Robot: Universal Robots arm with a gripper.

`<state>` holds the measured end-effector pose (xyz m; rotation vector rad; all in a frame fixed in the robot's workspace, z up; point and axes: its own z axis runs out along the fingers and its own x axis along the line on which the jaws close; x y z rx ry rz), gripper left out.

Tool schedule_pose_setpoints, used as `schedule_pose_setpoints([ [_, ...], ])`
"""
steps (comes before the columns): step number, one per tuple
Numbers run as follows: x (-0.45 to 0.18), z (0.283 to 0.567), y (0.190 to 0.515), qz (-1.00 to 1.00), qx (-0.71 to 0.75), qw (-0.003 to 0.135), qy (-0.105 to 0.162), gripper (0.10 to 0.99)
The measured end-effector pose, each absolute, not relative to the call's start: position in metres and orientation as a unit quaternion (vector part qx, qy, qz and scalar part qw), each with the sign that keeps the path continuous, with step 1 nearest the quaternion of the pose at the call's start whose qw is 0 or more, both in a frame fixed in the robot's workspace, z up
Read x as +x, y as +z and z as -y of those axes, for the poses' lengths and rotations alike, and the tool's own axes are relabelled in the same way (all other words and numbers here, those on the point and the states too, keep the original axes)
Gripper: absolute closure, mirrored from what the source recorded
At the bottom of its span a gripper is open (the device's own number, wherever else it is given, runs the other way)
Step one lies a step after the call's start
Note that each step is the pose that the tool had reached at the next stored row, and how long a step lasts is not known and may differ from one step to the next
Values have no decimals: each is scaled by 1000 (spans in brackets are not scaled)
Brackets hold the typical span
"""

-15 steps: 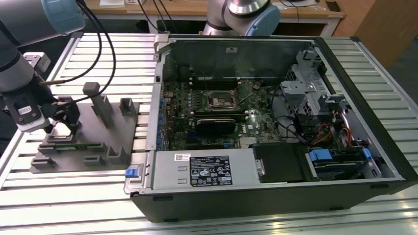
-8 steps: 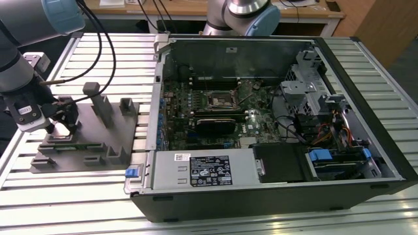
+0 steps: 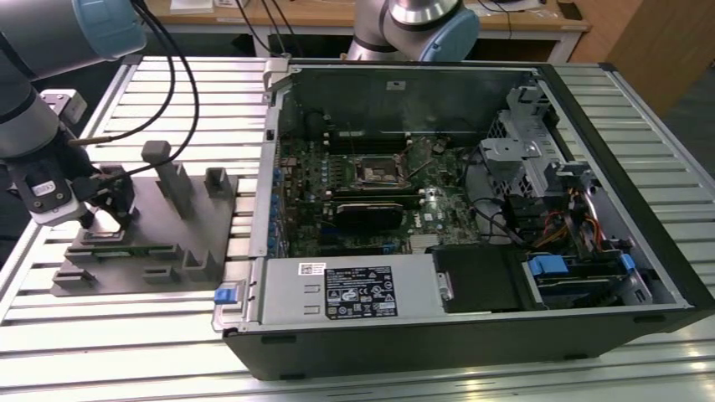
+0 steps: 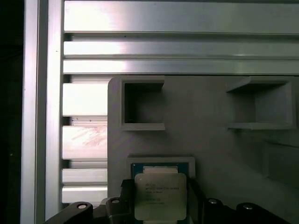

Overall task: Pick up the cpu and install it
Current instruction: 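Pick up the cpu and move it towards the insertion slot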

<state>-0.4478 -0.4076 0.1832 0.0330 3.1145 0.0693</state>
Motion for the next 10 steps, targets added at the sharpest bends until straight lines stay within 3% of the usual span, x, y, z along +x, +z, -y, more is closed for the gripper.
schedule_pose_setpoints([
  [2,-448,408,184,-1000,11,13,22,533],
  [3,-448,408,184,-1000,11,13,22,471],
  [10,-448,408,187,-1000,11,13,22,471],
])
